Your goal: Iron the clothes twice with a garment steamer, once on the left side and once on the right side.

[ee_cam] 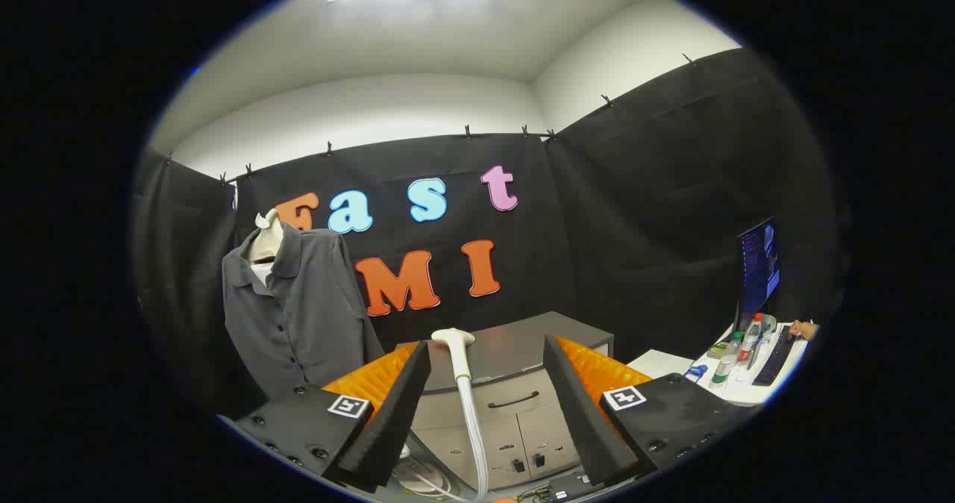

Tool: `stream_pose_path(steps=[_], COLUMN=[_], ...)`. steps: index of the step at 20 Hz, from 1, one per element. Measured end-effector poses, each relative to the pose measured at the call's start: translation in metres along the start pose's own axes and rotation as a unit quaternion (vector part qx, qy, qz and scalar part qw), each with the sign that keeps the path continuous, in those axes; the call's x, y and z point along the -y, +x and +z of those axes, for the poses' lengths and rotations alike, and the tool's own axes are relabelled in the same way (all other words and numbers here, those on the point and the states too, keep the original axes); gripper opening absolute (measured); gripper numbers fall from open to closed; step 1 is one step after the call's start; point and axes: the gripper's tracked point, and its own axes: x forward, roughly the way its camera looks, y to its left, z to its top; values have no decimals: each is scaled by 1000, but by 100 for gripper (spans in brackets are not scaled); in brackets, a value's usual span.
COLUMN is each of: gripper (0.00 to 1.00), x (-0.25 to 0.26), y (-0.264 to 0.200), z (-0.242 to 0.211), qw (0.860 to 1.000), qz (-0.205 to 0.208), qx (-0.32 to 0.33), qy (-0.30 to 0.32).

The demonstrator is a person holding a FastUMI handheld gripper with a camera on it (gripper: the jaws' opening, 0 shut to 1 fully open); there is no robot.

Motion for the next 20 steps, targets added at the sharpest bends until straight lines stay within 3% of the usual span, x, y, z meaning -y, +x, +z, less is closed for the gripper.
stream_pose_path(steps=[20], gripper=[98], x=[5], y=[18], z=[-19], qw=[1000], qz=[0], qx=[-29], qy=[3])
